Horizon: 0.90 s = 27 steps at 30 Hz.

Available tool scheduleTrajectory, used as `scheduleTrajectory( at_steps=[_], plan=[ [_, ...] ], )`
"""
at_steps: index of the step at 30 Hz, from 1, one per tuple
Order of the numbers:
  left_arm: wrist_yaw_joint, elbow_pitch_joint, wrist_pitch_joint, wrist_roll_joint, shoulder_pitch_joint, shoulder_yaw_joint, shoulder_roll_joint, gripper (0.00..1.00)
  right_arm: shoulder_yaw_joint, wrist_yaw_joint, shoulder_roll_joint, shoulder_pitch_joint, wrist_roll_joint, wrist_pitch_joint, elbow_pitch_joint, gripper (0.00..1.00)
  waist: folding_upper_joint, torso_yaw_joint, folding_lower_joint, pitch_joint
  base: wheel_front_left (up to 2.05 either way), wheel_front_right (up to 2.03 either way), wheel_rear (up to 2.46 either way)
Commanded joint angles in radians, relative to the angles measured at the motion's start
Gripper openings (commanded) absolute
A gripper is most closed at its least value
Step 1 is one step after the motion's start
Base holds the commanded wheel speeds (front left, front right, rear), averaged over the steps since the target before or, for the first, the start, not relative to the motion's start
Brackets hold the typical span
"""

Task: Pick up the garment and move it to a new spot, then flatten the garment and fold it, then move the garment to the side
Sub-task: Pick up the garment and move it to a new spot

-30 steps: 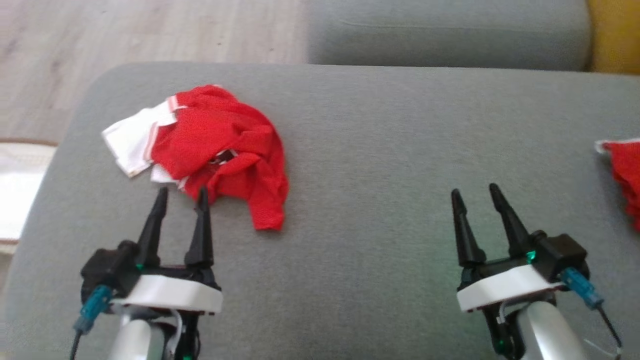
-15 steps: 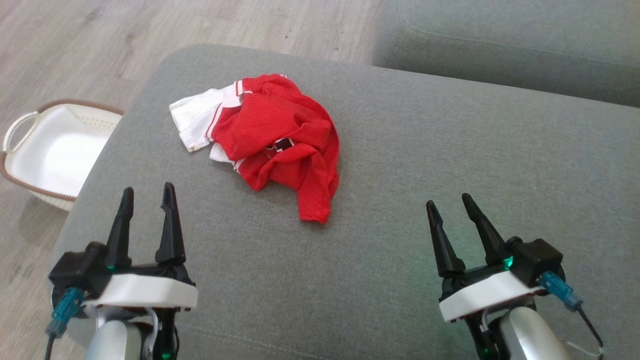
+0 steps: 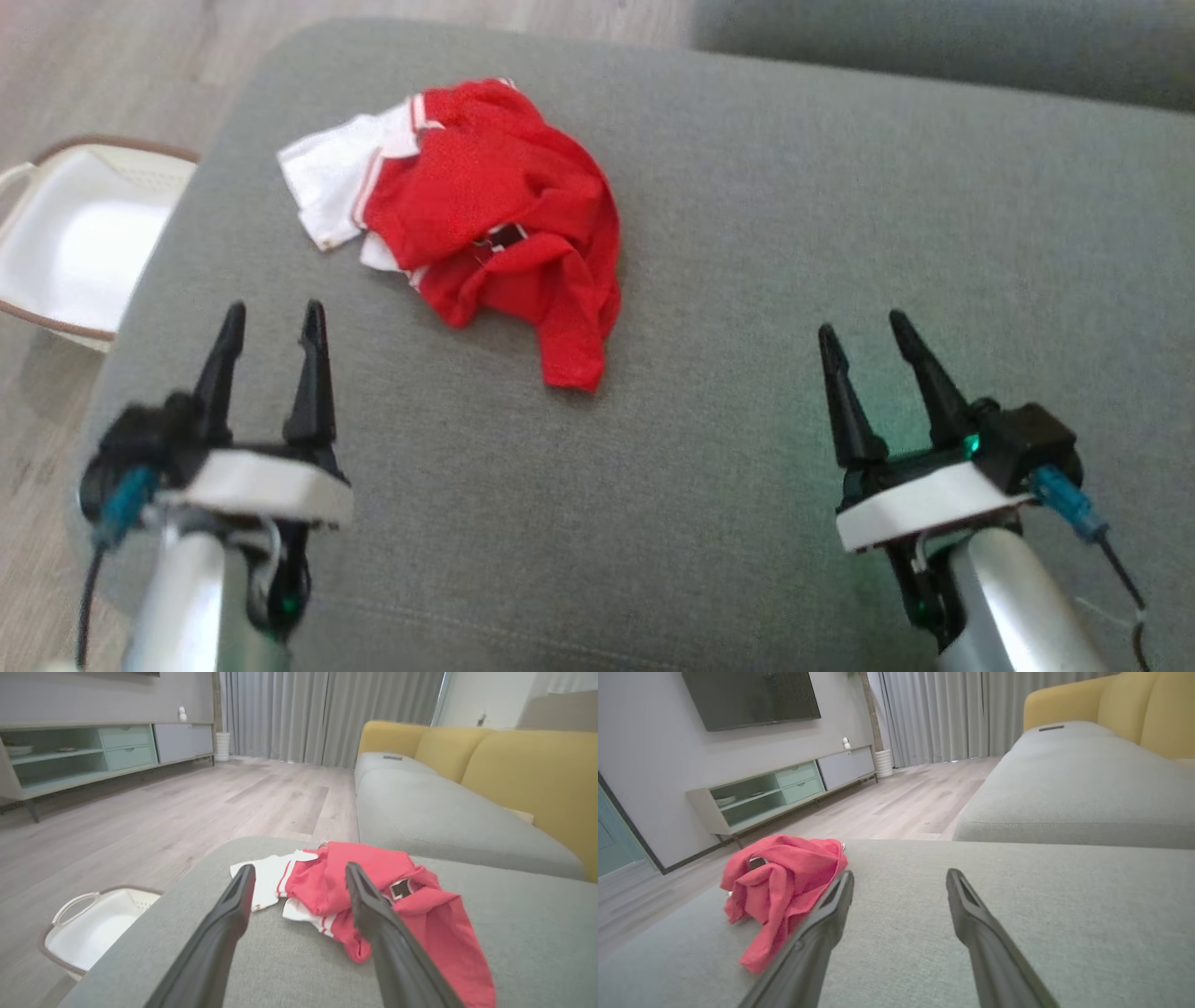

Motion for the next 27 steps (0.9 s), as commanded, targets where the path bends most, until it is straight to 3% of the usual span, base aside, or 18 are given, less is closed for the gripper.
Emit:
scheduleTrajectory(
  at_steps=[1, 7, 11, 12, 20, 26, 27],
  plan=[
    [-0.012, 0.02, -0.005, 0.014, -0.094, 0.038, 0.045, 1.0, 0.01, -0.001, -0.001, -0.04, -0.019, -0.01, -0.04, 1.0, 0.0, -0.032, 0.0, 0.054, 0.0, 0.0, 0.0],
    [-0.037, 0.282, 0.017, 0.007, -0.299, -0.05, 0.144, 1.0, -0.039, -0.001, -0.009, -0.062, -0.058, 0.007, -0.069, 1.0, 0.0, -0.069, 0.0, 0.132, 0.0, 0.0, 0.0],
    [-0.039, 0.411, 0.069, -0.065, -0.422, -0.199, 0.209, 1.0, -0.054, -0.001, -0.015, -0.076, -0.067, 0.016, -0.088, 1.0, 0.0, -0.093, 0.0, 0.172, 0.0, 0.0, 0.0],
    [-0.039, 0.411, 0.069, -0.065, -0.422, -0.199, 0.209, 1.0, -0.054, -0.001, -0.015, -0.076, -0.067, 0.016, -0.088, 1.0, 0.0, -0.093, 0.0, 0.172, 0.0, 0.0, 0.0],
    [-0.04, 0.541, 0.162, -0.272, -0.576, -0.516, 0.325, 1.0, -0.052, -0.001, -0.018, -0.098, -0.073, 0.025, -0.109, 1.0, 0.0, -0.127, 0.0, 0.227, 0.0, 0.0, 0.0],
    [-0.04, 0.598, 0.171, -0.367, -0.649, -0.69, 0.366, 1.0, -0.053, -0.001, -0.019, -0.108, -0.076, 0.026, -0.112, 1.0, 0.0, -0.139, 0.0, 0.245, 0.0, 0.0, 0.0],
    [-0.04, 0.602, 0.173, -0.384, -0.657, -0.717, 0.368, 0.48, -0.054, -0.001, -0.019, -0.109, -0.076, 0.025, -0.112, 1.0, 0.0, -0.14, 0.0, 0.245, 0.0, 0.0, 0.0]
  ],
)
